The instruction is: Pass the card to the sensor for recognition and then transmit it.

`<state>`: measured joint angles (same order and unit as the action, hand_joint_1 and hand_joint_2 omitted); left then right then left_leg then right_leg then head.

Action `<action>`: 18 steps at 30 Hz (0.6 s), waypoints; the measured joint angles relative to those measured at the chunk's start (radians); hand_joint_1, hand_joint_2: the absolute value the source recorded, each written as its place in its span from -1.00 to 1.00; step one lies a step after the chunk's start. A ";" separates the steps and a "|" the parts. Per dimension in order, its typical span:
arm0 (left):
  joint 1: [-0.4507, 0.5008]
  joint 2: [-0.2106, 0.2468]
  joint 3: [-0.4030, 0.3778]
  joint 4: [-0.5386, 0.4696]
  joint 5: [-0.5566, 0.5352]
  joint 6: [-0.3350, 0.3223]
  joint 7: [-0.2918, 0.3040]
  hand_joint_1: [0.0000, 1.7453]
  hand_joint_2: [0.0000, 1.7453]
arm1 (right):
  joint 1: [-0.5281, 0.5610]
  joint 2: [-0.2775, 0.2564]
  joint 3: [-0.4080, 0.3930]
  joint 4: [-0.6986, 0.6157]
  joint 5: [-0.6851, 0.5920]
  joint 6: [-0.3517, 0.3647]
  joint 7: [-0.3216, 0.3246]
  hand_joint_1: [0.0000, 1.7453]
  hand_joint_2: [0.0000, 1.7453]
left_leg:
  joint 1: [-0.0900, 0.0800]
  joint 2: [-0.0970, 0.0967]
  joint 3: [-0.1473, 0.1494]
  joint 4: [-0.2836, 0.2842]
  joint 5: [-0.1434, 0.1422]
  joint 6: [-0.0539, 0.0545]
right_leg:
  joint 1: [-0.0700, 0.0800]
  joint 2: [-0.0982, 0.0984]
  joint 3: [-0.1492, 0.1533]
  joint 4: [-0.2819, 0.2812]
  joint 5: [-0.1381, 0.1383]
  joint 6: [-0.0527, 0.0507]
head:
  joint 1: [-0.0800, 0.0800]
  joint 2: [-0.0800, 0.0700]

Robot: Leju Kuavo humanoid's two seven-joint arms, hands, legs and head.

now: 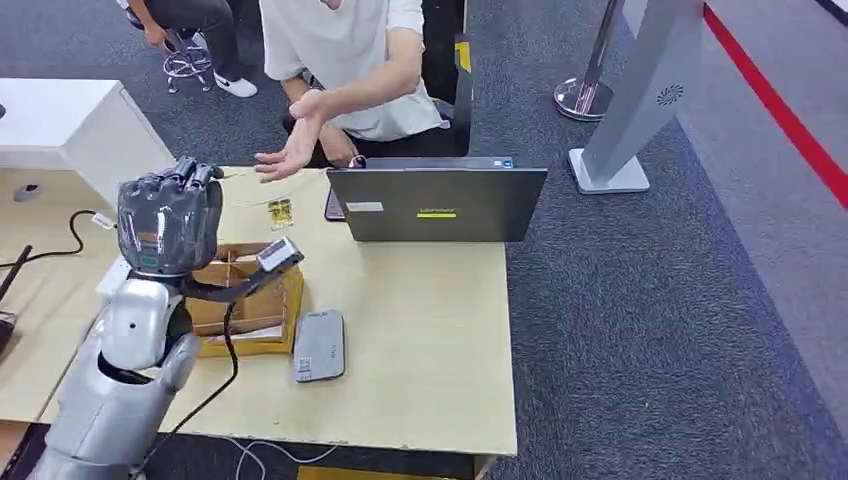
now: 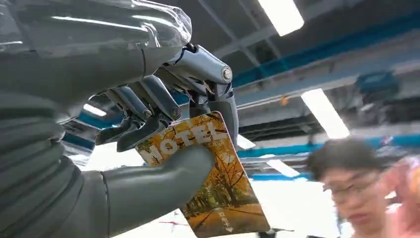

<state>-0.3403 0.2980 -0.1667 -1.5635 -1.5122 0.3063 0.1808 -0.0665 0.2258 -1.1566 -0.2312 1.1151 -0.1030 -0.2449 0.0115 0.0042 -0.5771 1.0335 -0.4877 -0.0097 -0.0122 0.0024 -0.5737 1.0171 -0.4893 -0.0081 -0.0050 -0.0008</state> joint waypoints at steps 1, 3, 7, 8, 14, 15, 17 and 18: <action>-0.012 0.009 0.009 0.050 0.000 0.007 -0.002 1.00 1.00 | 0.000 0.000 0.000 0.000 -0.001 0.000 0.003 -1.00 1.00 | 0.000 0.000 0.000 0.000 0.000 0.000 | 0.000 0.000 0.000 0.000 0.000 0.000 | 0.001 0.000; -0.018 0.020 0.038 0.115 0.000 0.011 -0.006 1.00 1.00 | 0.000 -0.002 0.000 0.001 -0.001 0.000 0.003 -1.00 1.00 | 0.000 0.001 0.000 0.000 0.000 0.000 | 0.000 0.001 0.000 0.000 0.000 0.000 | 0.000 0.000; -0.019 0.030 0.073 0.186 0.000 0.018 -0.007 1.00 1.00 | 0.002 -0.005 0.000 0.002 0.002 -0.001 0.006 -1.00 1.00 | 0.000 0.001 -0.002 0.000 0.000 0.000 | 0.000 0.001 -0.001 0.000 0.000 0.000 | 0.000 0.000; -0.019 0.032 0.077 0.197 0.000 0.018 -0.007 1.00 1.00 | 0.002 -0.005 0.000 0.003 0.002 -0.001 0.006 -1.00 1.00 | 0.000 0.000 -0.002 0.000 0.000 0.000 | 0.000 0.001 -0.002 0.000 0.000 0.000 | 0.000 0.000; -0.019 0.035 0.100 0.230 0.000 0.008 -0.013 -1.00 1.00 | 0.003 -0.006 0.000 0.004 0.003 -0.002 0.006 -1.00 1.00 | 0.000 0.001 -0.002 0.000 0.000 0.000 | 0.000 0.001 -0.001 -0.001 0.000 0.000 | 0.001 0.000; -0.018 0.035 0.109 0.234 0.000 0.006 -0.018 -1.00 1.00 | 0.003 -0.006 0.000 0.004 0.005 -0.002 0.006 -1.00 1.00 | 0.000 0.001 -0.002 0.000 0.000 0.000 | 0.000 0.001 -0.001 -0.001 0.000 0.000 | 0.000 0.000; -0.015 0.035 0.128 0.240 0.001 0.000 -0.023 -1.00 1.00 | 0.003 -0.007 0.000 0.004 0.005 -0.002 0.008 -1.00 1.00 | 0.000 0.000 -0.002 0.000 0.000 0.000 | 0.000 0.001 -0.001 0.000 0.000 0.000 | 0.000 0.000; -0.012 0.035 0.138 0.242 0.002 -0.003 -0.028 -1.00 1.00 | 0.003 -0.007 0.000 0.004 0.005 -0.002 0.008 -1.00 1.00 | 0.000 0.000 -0.002 0.000 0.000 0.000 | 0.000 0.001 -0.001 0.000 0.000 0.000 | 0.000 0.000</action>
<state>-0.3525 0.3330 -0.0286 -1.3211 -1.5107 0.3029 0.1526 -0.0637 0.2186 -1.1566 -0.2270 1.1200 -0.1046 -0.2373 0.0114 0.0046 -0.5794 1.0335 -0.4880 -0.0095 -0.0123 0.0032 -0.5752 1.0167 -0.4897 -0.0078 -0.0046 -0.0008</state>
